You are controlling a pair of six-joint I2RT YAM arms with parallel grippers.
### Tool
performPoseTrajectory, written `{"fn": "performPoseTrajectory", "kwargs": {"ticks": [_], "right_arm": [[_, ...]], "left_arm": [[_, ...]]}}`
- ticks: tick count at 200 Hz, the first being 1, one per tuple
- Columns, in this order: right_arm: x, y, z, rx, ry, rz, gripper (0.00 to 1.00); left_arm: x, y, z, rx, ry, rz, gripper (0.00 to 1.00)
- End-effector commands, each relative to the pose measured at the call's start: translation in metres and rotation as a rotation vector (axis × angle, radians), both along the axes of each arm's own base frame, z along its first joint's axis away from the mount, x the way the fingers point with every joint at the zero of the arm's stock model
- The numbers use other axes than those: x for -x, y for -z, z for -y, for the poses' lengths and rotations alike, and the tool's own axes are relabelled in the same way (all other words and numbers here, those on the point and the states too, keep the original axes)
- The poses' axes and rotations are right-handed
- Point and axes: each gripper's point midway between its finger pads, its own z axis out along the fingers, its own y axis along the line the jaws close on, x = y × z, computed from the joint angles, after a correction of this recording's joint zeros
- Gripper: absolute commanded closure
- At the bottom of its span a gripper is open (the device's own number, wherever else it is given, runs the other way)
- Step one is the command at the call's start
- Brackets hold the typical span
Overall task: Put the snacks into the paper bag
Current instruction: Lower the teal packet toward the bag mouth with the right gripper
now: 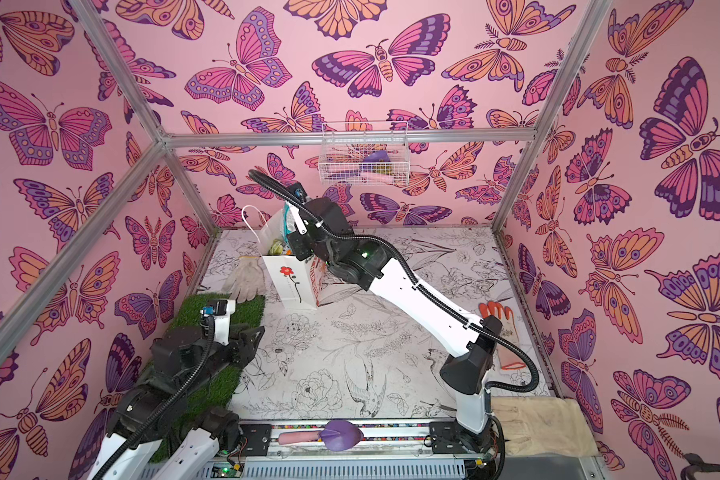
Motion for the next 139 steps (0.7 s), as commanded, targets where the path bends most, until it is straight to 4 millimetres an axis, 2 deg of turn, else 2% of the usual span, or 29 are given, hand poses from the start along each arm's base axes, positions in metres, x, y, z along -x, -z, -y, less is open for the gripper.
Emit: {"fn": "performPoseTrajectory", "kwargs": {"ticks": [1,139], "right_arm": [[0.0,-0.023,-0.003,-0.04,0.002,0.055,1.0],[-0.012,-0.012,-0.012,-0.017,0.03,0.044,1.0]], "left_arm": [[0.002,0.003,-0.001,-0.001,-0.006,-0.005,0.46],[0.002,0.003,-0.002,0.0,-0.006,-0.002,0.47]]}}
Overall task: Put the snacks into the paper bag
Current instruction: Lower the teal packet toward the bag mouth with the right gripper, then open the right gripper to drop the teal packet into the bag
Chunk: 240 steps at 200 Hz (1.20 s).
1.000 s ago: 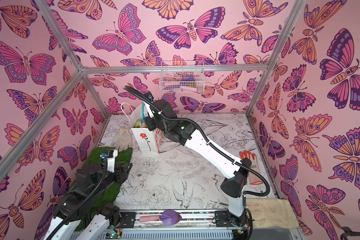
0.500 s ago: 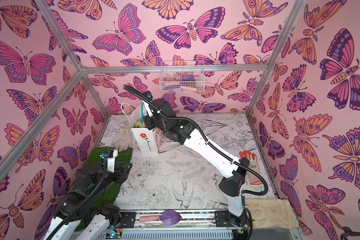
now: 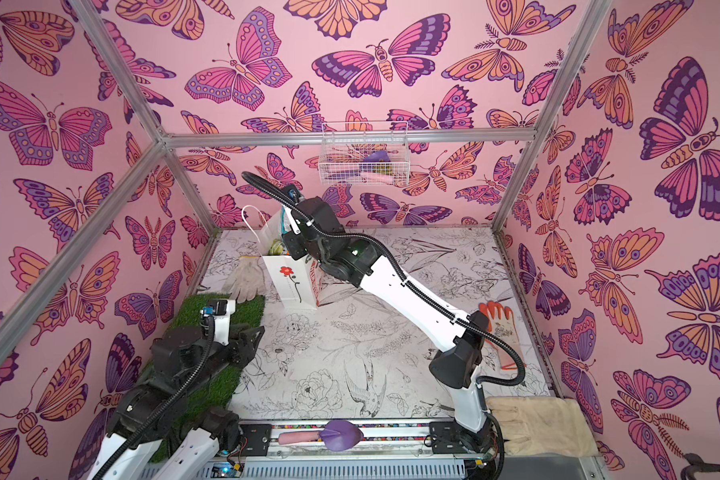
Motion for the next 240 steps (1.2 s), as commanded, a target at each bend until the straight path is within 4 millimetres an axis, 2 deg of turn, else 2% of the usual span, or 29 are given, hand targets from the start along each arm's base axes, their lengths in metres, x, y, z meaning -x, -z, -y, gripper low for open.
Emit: {"fn": "performPoseTrajectory", "kwargs": {"ticks": [1,134,187,202,240], "right_arm": [[0.0,-0.024,0.0,-0.039,0.014,0.052,1.0],[-0.01,-0.015,-0.005,-0.019,0.039,0.052,1.0],[-0.01,-0.011,-0.005,-0.01,0.041,0.045,0.83],[-0.01,-0.013,-0.004,-0.012,0.041,0.048,0.75],[-0.009,-0.013,-0.003,-0.012,0.042,0.043,0.74]], "left_arm": [[0.002,0.003,-0.002,-0.001,-0.007,-0.003,0.47],[0.003,0.002,-0.002,0.0,-0.009,0.0,0.47],[0.002,0.002,-0.002,0.0,-0.008,0.001,0.47],[0.003,0.002,-0.002,0.0,-0.008,0.002,0.47],[0.003,0.002,-0.002,0.0,-0.009,0.002,0.47]]}}
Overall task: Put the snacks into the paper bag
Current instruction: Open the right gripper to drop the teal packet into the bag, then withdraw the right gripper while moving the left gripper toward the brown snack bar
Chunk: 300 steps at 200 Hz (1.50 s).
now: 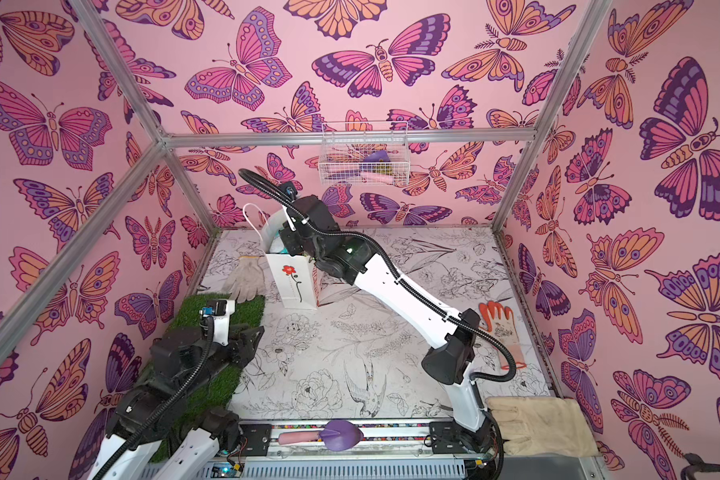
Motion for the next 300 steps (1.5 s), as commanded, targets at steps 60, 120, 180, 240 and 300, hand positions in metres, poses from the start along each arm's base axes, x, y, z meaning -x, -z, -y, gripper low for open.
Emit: {"fn": "performPoseTrajectory", "kwargs": {"ticks": [60,120,180,240,300], "right_arm": [[0.007,-0.014,0.005,-0.02,-0.003,0.02,0.72],[0.017,-0.016,0.027,-0.015,0.021,0.009,0.38],[0.03,-0.008,0.11,-0.081,0.169,-0.057,0.18],[0.057,0.054,0.248,-0.185,0.421,-0.173,0.05],[0.11,0.094,0.365,-0.176,0.677,-0.182,0.01]], "left_arm": [[0.002,0.003,-0.002,-0.001,-0.009,-0.002,0.47],[0.001,0.004,-0.001,-0.003,-0.007,-0.008,0.47],[-0.007,0.002,0.038,-0.01,0.17,-0.091,0.47],[-0.018,-0.02,0.134,-0.144,0.425,0.02,0.39],[-0.05,0.007,0.244,-0.14,0.601,-0.026,0.33]]}}
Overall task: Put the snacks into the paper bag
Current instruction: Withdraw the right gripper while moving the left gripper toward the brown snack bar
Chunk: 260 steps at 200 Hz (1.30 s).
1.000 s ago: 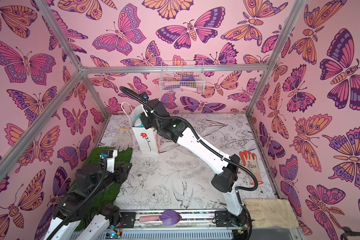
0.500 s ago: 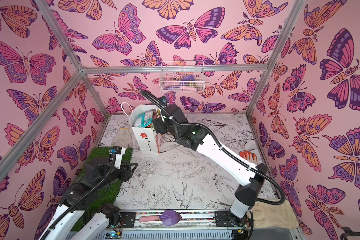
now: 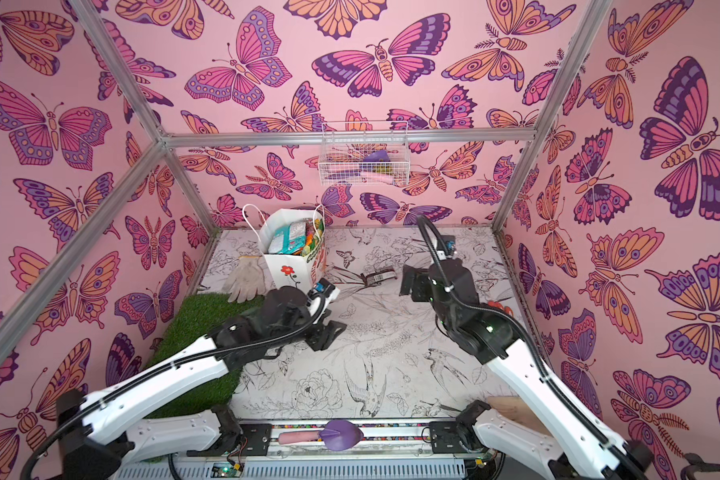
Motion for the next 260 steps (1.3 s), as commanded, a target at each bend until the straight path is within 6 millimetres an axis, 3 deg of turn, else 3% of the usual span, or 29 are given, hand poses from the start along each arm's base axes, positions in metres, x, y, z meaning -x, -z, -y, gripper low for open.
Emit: {"fn": "performPoseTrajectory", "kwargs": {"ticks": [1,19,27,46,77,102,127,172,208,260], "right_arm": [[0.018,0.011,0.035,0.009,0.105,-0.018,0.01],[0.031,0.017,0.053,0.038,0.139,-0.027,0.01],[0.036,0.02,0.059,0.053,0.15,-0.03,0.01],[0.045,0.027,0.064,0.091,0.133,-0.037,0.01],[0.054,0.037,0.082,0.158,0.176,-0.052,0.01],[0.056,0.05,0.093,0.174,0.222,-0.078,0.01],[0.056,0.068,0.093,0.146,0.242,-0.135,0.01],[0.062,0.077,0.106,0.19,0.302,-0.178,0.01],[0.074,0.105,0.102,0.156,0.279,-0.245,0.01],[0.075,0.101,0.097,0.097,0.246,-0.182,0.01]], "left_arm": [[-0.019,-0.012,0.038,0.063,0.048,0.043,0.33],[-0.027,-0.002,0.065,0.06,0.093,0.014,0.3],[-0.032,0.006,0.075,0.048,0.105,-0.002,0.23],[-0.044,0.017,0.096,0.028,0.117,-0.022,0.19],[-0.065,0.025,0.118,0.018,0.106,-0.014,0.07],[-0.083,0.036,0.129,0.007,0.094,-0.018,0.06],[-0.103,0.051,0.134,0.004,0.077,-0.046,0.06],[-0.136,0.074,0.126,0.004,0.034,-0.088,0.07],[-0.156,0.085,0.12,-0.011,-0.002,-0.09,0.07],[-0.187,0.086,0.117,0.003,-0.036,-0.095,0.07]]}}
